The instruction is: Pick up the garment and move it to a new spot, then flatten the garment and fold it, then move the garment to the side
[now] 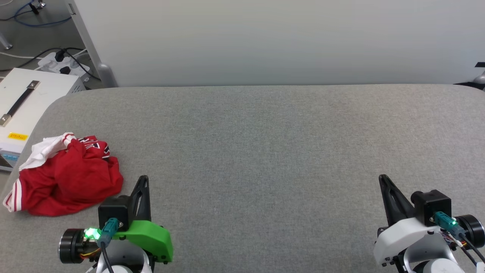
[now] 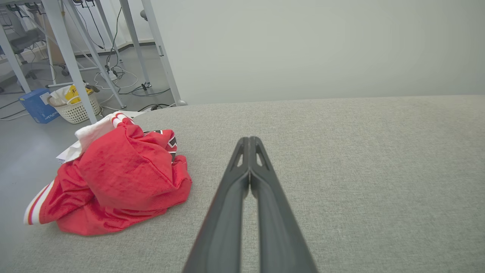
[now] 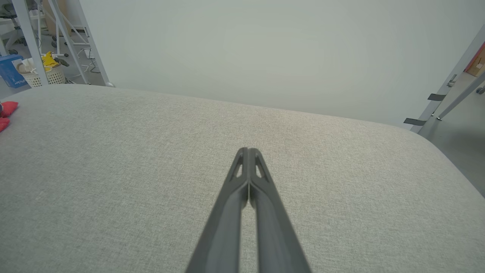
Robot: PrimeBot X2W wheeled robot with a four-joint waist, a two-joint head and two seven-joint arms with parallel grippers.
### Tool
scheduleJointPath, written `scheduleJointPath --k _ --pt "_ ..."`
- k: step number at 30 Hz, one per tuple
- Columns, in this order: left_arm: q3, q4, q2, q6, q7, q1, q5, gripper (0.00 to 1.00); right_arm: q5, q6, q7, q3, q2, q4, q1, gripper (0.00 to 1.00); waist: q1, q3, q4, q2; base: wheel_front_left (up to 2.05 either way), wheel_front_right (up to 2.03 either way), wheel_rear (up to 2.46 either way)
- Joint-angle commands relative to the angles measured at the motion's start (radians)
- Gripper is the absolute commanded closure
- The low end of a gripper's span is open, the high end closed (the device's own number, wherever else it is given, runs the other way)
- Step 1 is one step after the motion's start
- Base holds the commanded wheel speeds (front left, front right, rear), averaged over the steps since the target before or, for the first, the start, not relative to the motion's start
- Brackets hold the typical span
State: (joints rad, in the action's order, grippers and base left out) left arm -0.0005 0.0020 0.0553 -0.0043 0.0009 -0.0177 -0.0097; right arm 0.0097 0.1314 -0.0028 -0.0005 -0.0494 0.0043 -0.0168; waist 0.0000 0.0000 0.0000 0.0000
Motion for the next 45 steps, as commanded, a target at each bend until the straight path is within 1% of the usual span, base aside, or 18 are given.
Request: scheduleJointPath --k 1,19,20,45 --pt "0.000 -0.002 -0.005 0.004 -0.001 0.018 0.010 1.00 -0.010 -0.001 0.003 0.000 -0.001 -0.004 0.017 1.00 0.0000 0.000 0.000 0.0000 0.00 0.00 0.00" --pt "0.000 -0.002 -0.005 0.004 -0.001 0.018 0.010 1.00 -0.010 -0.001 0.003 0.000 -0.001 -0.004 0.017 1.00 0.0000 0.000 0.000 0.0000 0.00 0.00 0.00" --pt "0.000 0.000 0.000 0.000 0.000 0.000 0.000 0.00 0.001 0.000 0.000 0.000 0.000 0.000 0.000 0.00 0.0000 0.000 0.000 0.0000 0.00 0.00 0.00" --pt "-0.007 -0.019 -0.001 0.027 -0.045 -0.002 -0.018 0.00 0.056 0.000 -0.044 -0.007 0.000 -0.027 -0.009 0.00 0.0000 0.004 0.000 0.0000 0.00 0.00 0.00"
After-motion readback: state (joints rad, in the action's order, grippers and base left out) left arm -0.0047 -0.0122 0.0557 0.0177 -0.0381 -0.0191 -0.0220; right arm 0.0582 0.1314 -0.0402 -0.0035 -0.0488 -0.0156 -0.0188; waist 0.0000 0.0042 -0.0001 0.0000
